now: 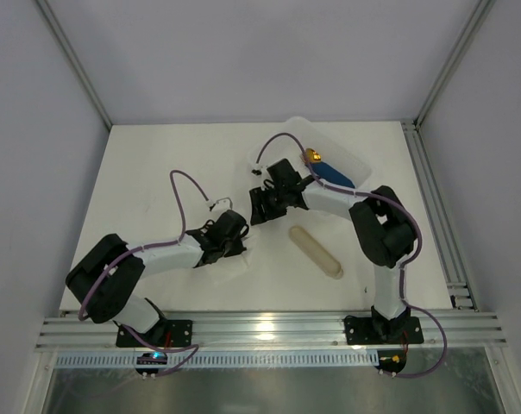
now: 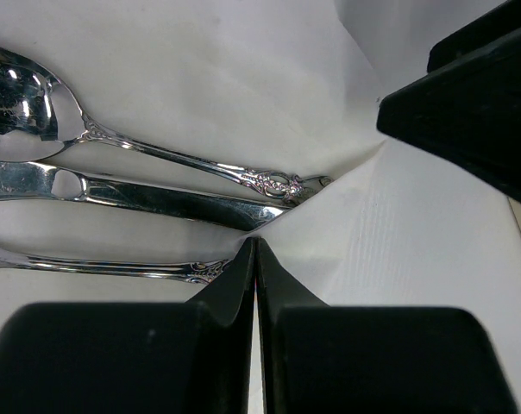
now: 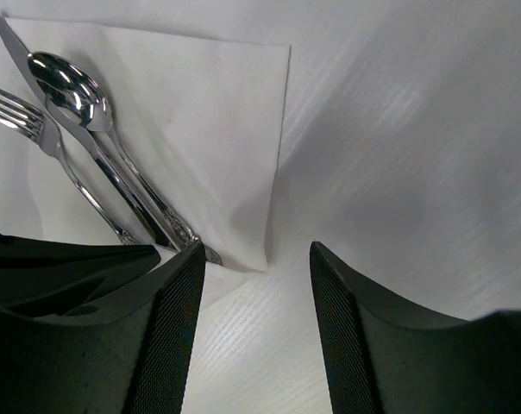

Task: Place the utensils on the paper napkin and roll it up
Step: Roll the napkin at the center of the board.

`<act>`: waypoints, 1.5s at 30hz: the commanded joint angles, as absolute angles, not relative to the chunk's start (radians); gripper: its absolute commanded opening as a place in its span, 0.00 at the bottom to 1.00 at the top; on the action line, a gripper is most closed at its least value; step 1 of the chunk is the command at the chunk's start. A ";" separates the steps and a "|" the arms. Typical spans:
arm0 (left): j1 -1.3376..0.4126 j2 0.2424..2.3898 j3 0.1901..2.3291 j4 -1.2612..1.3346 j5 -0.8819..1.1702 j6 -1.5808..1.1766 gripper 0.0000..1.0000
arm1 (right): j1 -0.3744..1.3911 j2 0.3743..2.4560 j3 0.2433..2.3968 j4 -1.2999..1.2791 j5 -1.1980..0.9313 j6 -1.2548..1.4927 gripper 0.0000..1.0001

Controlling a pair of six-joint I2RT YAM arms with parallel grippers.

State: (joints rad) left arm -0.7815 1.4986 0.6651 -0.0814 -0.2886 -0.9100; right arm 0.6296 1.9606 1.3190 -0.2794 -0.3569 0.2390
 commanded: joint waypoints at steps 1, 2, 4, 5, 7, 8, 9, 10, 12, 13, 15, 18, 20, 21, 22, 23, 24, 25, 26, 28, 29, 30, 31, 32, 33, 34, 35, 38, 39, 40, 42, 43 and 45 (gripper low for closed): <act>-0.785 1.508 0.684 -0.097 -0.327 -0.907 0.00 | 0.623 1.983 1.362 -0.307 -0.414 0.201 0.56; -0.785 1.509 0.683 -0.097 -0.328 -0.907 0.00 | 0.623 1.991 1.365 -0.310 -0.425 0.196 0.56; -0.785 1.508 0.683 -0.097 -0.330 -0.910 0.00 | 0.623 2.014 1.374 -0.310 -0.446 0.189 0.56; -0.785 1.508 0.683 -0.097 -0.330 -0.908 0.00 | 0.623 2.022 1.377 -0.307 -0.455 0.187 0.56; -0.784 1.506 0.683 -0.097 -0.330 -0.908 0.00 | 0.623 2.042 1.385 -0.301 -0.479 0.186 0.56; -0.784 1.506 0.683 -0.101 -0.331 -0.907 0.00 | 0.623 2.048 1.387 -0.295 -0.486 0.186 0.56; -0.784 1.506 0.683 -0.103 -0.333 -0.908 0.00 | 0.623 2.057 1.388 -0.290 -0.514 0.184 0.56; -0.785 1.502 0.681 -0.103 -0.336 -0.907 0.00 | 0.623 2.060 1.390 -0.281 -0.529 0.186 0.55; -0.785 1.500 0.681 -0.107 -0.339 -0.905 0.00 | 0.623 2.065 1.393 -0.278 -0.546 0.187 0.54; -0.785 1.499 0.681 -0.109 -0.339 -0.905 0.00 | 0.623 2.068 1.393 -0.269 -0.569 0.186 0.52; -0.785 1.499 0.681 -0.109 -0.339 -0.904 0.00 | 0.618 2.069 1.391 -0.261 -0.589 0.192 0.52; -0.785 1.500 0.680 -0.107 -0.337 -0.905 0.00 | 0.611 2.068 1.382 -0.242 -0.621 0.209 0.50; -0.787 1.500 0.680 -0.104 -0.337 -0.907 0.00 | 0.600 2.068 1.370 -0.216 -0.652 0.232 0.48; -0.788 1.502 0.680 -0.104 -0.339 -0.905 0.00 | 0.598 2.068 1.368 -0.209 -0.661 0.238 0.47; -0.787 1.502 0.680 -0.104 -0.339 -0.907 0.00 | 0.594 2.068 1.367 -0.200 -0.666 0.242 0.47; -0.787 1.502 0.680 -0.104 -0.339 -0.907 0.00 | 0.594 2.066 1.364 -0.193 -0.672 0.251 0.46; -0.788 1.502 0.678 -0.104 -0.341 -0.907 0.00 | 0.592 2.065 1.362 -0.189 -0.678 0.256 0.45; -0.790 1.502 0.678 -0.106 -0.341 -0.908 0.00 | 0.589 2.063 1.361 -0.172 -0.687 0.262 0.45; -0.788 1.502 0.678 -0.104 -0.341 -0.908 0.00 | 0.589 2.063 1.359 -0.164 -0.692 0.268 0.44; -0.790 1.500 0.678 -0.106 -0.341 -0.907 0.00 | 0.588 2.059 1.361 -0.158 -0.696 0.276 0.42; -0.790 1.500 0.678 -0.104 -0.344 -0.907 0.00 | 0.588 2.057 1.364 -0.156 -0.701 0.278 0.41; -0.792 1.500 0.678 -0.104 -0.342 -0.907 0.00 | 0.588 2.056 1.365 -0.153 -0.704 0.279 0.40; -0.792 1.500 0.678 -0.106 -0.342 -0.907 0.00 | 0.588 2.056 1.365 -0.155 -0.707 0.279 0.39; -0.790 1.500 0.678 -0.104 -0.342 -0.907 0.00 | 0.588 2.056 1.368 -0.153 -0.709 0.279 0.38; -0.790 1.502 0.680 -0.106 -0.342 -0.907 0.00 | 0.588 2.056 1.368 -0.155 -0.712 0.279 0.35; -0.792 1.502 0.680 -0.106 -0.342 -0.907 0.00 | 0.588 2.054 1.367 -0.156 -0.715 0.278 0.34; -0.792 1.502 0.680 -0.107 -0.342 -0.907 0.00 | 0.588 2.057 1.365 -0.156 -0.719 0.276 0.33; -0.792 1.503 0.681 -0.106 -0.344 -0.907 0.00 | 0.588 2.056 1.359 -0.150 -0.732 0.278 0.26; -0.792 1.505 0.681 -0.106 -0.344 -0.905 0.00 | 0.586 2.057 1.356 -0.147 -0.733 0.279 0.25; -0.793 1.506 0.681 -0.107 -0.344 -0.908 0.00 | 0.587 2.056 1.356 -0.146 -0.732 0.279 0.24; -0.793 1.506 0.681 -0.107 -0.345 -0.907 0.00 | 0.588 2.049 1.350 -0.141 -0.733 0.279 0.22; -0.793 1.506 0.681 -0.107 -0.345 -0.908 0.00 | 0.588 2.043 1.344 -0.141 -0.729 0.276 0.18; -0.793 1.505 0.681 -0.110 -0.347 -0.908 0.00 | 0.588 2.037 1.341 -0.146 -0.719 0.268 0.15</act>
State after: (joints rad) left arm -0.7883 1.4986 0.6651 -0.0841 -0.3069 -0.9096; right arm 0.5869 2.0708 1.3506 -0.1802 -0.7074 0.2752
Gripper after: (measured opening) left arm 0.002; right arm 0.165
